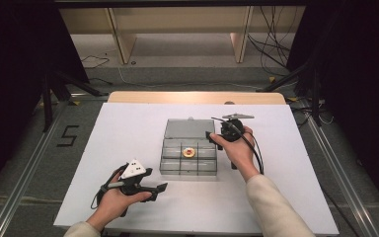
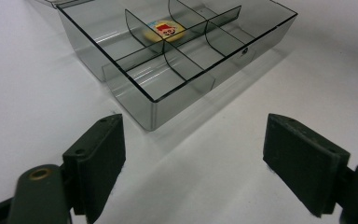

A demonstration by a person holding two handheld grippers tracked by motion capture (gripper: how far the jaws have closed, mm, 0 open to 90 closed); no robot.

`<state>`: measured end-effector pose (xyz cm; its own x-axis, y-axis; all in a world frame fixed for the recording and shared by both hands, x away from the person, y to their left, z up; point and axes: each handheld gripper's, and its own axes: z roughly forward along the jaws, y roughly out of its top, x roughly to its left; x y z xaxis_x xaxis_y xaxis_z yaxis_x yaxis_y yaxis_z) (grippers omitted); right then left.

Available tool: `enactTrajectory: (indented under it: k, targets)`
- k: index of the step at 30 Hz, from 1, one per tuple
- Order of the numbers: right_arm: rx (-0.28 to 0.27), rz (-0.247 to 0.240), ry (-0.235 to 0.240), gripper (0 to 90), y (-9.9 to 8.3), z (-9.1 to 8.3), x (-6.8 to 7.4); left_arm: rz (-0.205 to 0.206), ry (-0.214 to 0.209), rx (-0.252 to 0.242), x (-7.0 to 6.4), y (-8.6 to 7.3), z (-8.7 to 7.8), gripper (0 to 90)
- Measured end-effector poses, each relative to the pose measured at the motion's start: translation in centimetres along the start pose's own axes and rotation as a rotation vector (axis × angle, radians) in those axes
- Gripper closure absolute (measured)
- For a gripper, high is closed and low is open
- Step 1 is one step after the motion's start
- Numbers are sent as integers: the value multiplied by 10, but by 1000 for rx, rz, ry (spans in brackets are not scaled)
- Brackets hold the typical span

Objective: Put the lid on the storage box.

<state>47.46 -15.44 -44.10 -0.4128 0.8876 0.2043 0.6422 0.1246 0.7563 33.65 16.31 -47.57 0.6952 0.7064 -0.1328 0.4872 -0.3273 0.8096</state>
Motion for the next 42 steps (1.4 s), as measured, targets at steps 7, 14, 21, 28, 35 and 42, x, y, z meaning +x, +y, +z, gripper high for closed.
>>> enactTrajectory:
  k: [7,14,21,28,35,42]
  targets:
    - [55,65,-9,338,12,24,-5,-1,-3,5,0,-1,1,207]
    - [80,98,-20,338,18,36,-11,1,-4,7,1,-1,1,207]
    - [116,121,-17,338,15,44,-14,-5,-5,8,0,-1,2,207]
    - [134,144,-17,340,14,50,-18,0,-5,9,0,-1,3,207]
    - [151,156,-12,350,14,53,-18,-2,-6,13,1,-1,3,208]
    - [155,172,0,358,13,55,-18,-1,-7,13,1,-1,3,208]
